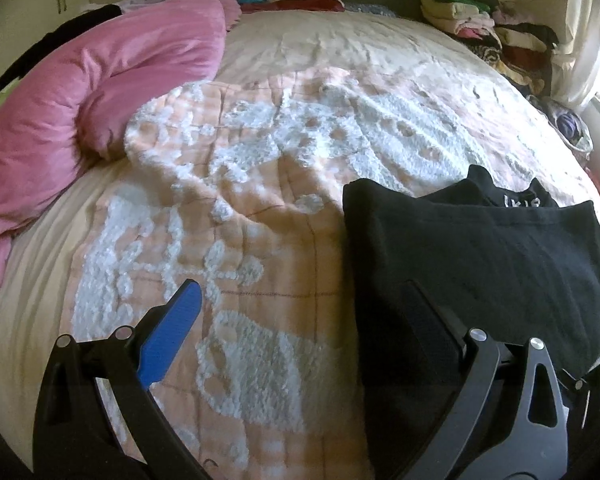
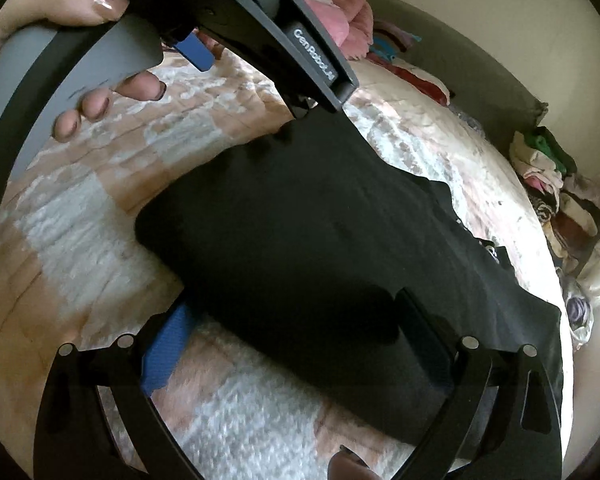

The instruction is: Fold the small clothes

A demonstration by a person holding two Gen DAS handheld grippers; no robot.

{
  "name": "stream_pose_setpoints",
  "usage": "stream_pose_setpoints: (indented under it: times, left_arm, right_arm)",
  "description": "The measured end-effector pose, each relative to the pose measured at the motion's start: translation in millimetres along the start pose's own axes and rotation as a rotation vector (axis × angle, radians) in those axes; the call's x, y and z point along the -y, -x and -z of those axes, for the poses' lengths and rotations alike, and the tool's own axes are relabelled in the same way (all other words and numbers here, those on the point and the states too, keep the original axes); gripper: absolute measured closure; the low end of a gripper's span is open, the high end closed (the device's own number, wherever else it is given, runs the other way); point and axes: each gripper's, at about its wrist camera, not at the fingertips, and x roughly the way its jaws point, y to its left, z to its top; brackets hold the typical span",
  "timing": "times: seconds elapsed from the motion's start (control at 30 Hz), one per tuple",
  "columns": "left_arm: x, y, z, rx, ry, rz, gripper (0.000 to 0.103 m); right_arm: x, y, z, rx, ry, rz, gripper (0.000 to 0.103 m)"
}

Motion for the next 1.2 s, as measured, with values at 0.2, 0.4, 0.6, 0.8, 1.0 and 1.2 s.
stream_pose_setpoints:
  times: [0.2, 0.4, 0.6, 0.8, 1.0, 1.2]
  left_arm:
    - [-0.7, -9.6, -5.2, -0.013, 0.011, -0.004, 0.01]
    - [-2.1, -20.0, -10.2, -0.049, 0.052, 0.038, 0.01]
    - [12.3, -22.5, -16.6, -0.074, 0.087, 0.119, 0.01]
    - [36.2, -9.6, -26.7, -0.06, 0.108, 0.206, 0.012]
    - [78.2, 16.5, -38.0, -0.031, 0.088, 0.323, 0.071]
    - [127.9, 48.3, -50.6, 0.025, 0.007, 0.356, 0.08]
  right_arm:
    - [-4.0, -11.4, -10.7, 0.007, 0.028, 0.057, 0.007]
    - [1.1, -0.7, -15.6, 0.086, 0.025, 0.075, 0.049]
    - [20.1, 29.1, -12.0, 0.189, -0.062, 0.076, 0.081]
    - [45.7, 53.2, -7.8, 0.242, -0.127, 0.109, 0.085]
    - [74.5, 79.5, 4.9, 0.286, -0.251, 0.117, 0.087]
    - [108.9, 108.0, 28.2, 0.33, -0.375, 0.146, 0.088]
